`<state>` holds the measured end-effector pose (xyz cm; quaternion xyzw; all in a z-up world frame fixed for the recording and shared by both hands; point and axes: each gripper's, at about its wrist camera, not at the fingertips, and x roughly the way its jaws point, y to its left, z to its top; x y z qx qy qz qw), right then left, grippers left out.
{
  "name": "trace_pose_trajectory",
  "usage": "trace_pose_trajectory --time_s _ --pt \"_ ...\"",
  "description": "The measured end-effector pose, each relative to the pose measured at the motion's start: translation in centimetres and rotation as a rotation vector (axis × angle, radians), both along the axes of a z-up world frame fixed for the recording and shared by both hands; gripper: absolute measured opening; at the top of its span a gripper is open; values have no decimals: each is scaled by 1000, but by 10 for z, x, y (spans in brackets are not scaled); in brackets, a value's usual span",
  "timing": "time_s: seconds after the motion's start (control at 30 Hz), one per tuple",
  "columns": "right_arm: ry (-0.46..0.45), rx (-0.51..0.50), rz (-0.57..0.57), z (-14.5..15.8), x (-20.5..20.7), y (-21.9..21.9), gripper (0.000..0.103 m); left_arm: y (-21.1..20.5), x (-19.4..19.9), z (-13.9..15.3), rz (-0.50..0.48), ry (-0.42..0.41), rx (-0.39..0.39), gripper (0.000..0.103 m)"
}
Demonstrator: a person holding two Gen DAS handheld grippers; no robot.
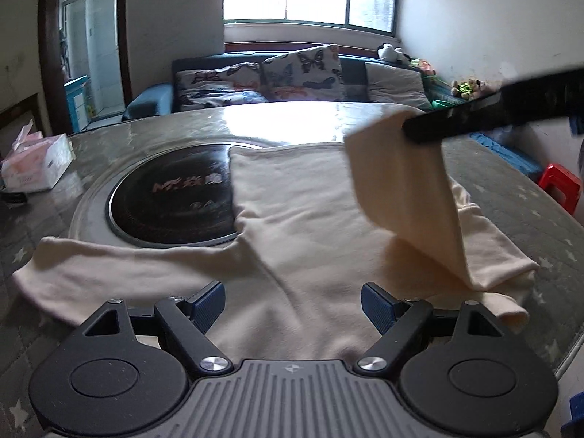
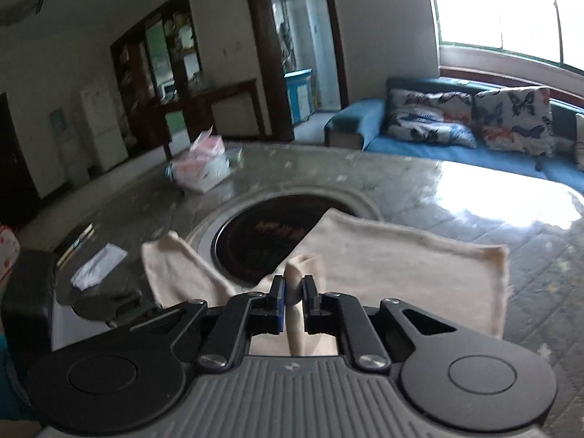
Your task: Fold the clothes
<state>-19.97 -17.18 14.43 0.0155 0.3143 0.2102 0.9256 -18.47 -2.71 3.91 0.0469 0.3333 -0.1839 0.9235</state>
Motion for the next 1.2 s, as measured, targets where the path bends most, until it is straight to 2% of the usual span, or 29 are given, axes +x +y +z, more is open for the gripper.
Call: trace_pose_trajectory --time_s 0.2,0.27,0.43,0.6,0.67,0.7,0.77,0.87,0.97,1.1,1.2 --pt "10 -5 7 -5 -2 -10 21 7 -1 3 20 -4 0 84" --pt "13 -22 -13 -5 -4 -22 30 8 -2 6 27 -8 -2 84" --pt "79 -76 -90 -23 -12 -57 30 5 -1 12 23 -27 -12 82" --pt "159 -84 -144 -58 -24 -82 30 -8 8 9 -10 -17 -2 67" --pt "174 -76 -153 -68 -29 -88 30 -13 11 5 -17 0 9 55" --pt "177 -70 -156 -71 -31 -90 30 -15 13 3 -21 9 15 52" --pt "174 -64 -159 -75 -34 -94 30 -17 14 1 -22 18 24 33" --pt "163 -63 -159 -72 -35 -96 30 -15 11 2 -15 18 36 13" --pt "133 -79 -157 -65 -30 -94 31 -13 9 3 -8 18 47 7" --pt "95 -102 -136 -62 -14 -91 32 -11 6 4 1 18 63 6" --pt "90 -142 -113 -66 -4 -89 36 -5 5 4 10 26 69 6"
